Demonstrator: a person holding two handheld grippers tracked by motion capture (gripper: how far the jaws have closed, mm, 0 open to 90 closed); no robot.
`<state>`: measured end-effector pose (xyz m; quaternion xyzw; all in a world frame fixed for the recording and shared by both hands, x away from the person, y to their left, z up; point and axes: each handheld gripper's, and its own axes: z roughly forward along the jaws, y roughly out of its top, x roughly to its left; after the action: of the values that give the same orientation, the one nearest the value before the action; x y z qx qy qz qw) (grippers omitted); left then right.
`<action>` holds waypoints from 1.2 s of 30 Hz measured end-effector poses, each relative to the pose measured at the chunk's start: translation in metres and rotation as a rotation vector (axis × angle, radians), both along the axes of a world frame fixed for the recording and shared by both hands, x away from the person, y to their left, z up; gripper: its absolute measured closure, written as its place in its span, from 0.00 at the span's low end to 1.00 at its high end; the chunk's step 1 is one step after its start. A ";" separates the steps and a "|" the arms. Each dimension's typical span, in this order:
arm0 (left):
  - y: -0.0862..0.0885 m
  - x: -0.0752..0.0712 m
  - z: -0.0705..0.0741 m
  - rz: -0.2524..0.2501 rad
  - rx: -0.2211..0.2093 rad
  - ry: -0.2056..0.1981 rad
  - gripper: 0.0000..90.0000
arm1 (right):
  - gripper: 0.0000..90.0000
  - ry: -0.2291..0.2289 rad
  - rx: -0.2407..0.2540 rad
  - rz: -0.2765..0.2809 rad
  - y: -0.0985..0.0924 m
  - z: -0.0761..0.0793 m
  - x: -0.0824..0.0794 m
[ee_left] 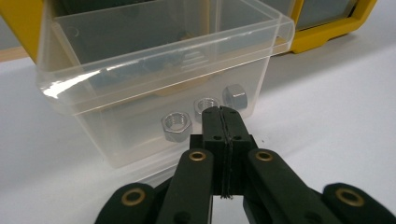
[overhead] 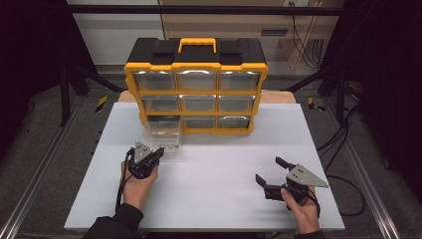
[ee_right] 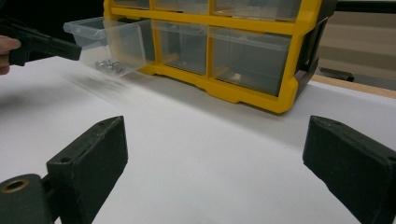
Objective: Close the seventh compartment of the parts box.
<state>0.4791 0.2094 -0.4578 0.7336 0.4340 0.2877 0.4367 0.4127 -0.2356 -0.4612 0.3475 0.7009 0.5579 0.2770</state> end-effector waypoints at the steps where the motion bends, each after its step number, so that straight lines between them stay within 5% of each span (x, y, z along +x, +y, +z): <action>1: -0.001 0.001 0.000 0.002 0.001 0.001 1.00 | 0.07 -0.003 -0.005 0.001 0.000 0.000 0.001; 36: -0.014 0.021 0.001 0.030 -0.005 0.014 1.00 | 0.07 0.003 -0.032 0.015 0.003 -0.003 0.001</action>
<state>0.5001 0.1953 -0.4571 0.7280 0.4486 0.2878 0.4312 0.4132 -0.2331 -0.4643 0.3383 0.7128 0.5482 0.2773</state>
